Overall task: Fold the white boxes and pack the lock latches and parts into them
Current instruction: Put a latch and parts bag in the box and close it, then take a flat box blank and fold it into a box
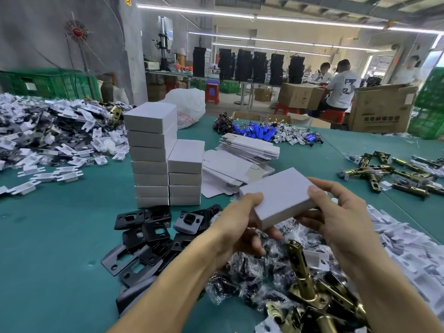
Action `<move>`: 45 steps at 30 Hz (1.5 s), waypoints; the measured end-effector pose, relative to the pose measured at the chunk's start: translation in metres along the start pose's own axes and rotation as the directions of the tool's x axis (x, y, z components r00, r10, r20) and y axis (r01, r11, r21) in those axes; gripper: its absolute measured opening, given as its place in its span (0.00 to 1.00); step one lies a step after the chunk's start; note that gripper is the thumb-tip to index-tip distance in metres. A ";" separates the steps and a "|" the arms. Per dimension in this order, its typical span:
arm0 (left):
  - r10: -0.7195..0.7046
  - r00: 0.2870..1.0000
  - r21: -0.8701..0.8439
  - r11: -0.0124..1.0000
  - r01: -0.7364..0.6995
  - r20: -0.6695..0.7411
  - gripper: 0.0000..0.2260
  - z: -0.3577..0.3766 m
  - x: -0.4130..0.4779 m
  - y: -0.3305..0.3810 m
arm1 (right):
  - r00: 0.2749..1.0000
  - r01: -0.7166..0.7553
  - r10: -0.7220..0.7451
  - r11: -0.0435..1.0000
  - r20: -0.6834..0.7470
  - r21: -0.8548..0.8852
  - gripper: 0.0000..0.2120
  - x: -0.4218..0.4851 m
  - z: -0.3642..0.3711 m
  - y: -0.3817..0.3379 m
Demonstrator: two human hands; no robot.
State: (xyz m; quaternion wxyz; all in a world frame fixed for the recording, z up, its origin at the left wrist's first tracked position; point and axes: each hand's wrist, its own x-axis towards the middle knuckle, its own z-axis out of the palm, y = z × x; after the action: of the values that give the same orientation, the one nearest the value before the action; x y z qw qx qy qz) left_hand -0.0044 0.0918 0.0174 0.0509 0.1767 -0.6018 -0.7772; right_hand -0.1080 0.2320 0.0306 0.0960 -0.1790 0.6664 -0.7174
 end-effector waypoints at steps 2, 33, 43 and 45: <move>-0.022 0.998 0.056 0.998 0.019 0.052 0.22 0.003 -0.002 0.000 | 1.000 0.012 -0.012 1.000 -0.029 0.001 0.07 0.003 -0.003 0.002; -0.092 0.780 -0.355 0.919 -0.173 -0.619 0.31 -0.041 0.050 0.052 | 0.947 -0.103 0.112 0.994 0.300 -0.046 0.06 -0.013 0.009 -0.003; -0.072 0.704 -0.477 0.783 -0.399 -0.707 0.17 -0.036 0.053 0.066 | 0.943 -0.104 0.121 0.992 0.310 -0.068 0.06 -0.012 0.009 -0.001; -0.072 0.709 -0.497 0.763 -0.413 -0.701 0.15 -0.032 0.051 0.067 | 0.943 -0.104 0.120 0.992 0.310 -0.069 0.06 -0.012 0.009 -0.001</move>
State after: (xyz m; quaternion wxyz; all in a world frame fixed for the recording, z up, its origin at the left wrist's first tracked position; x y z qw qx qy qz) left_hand -0.0506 0.0293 0.0638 0.4004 0.3627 -0.2624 -0.7996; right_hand -0.0930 0.2284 0.0309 0.2368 -0.2551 0.6701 -0.6556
